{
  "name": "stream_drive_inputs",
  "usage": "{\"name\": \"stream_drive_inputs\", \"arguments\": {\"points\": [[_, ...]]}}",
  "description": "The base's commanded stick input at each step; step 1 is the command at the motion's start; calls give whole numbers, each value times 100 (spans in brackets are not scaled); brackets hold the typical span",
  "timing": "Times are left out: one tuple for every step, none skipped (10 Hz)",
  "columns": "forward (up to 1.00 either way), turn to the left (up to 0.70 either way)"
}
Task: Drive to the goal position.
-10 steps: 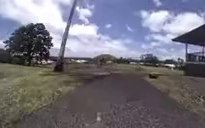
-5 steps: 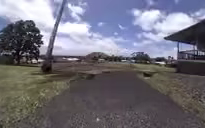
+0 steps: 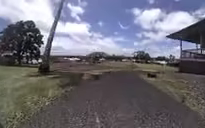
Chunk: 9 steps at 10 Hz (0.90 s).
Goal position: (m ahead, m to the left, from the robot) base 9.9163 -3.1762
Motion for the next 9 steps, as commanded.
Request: {"name": "stream_drive_inputs", "arguments": {"points": [[70,-7],[70,0],[70,0],[70,0],[70,0],[70,0],[70,0],[70,0],[70,0]]}}
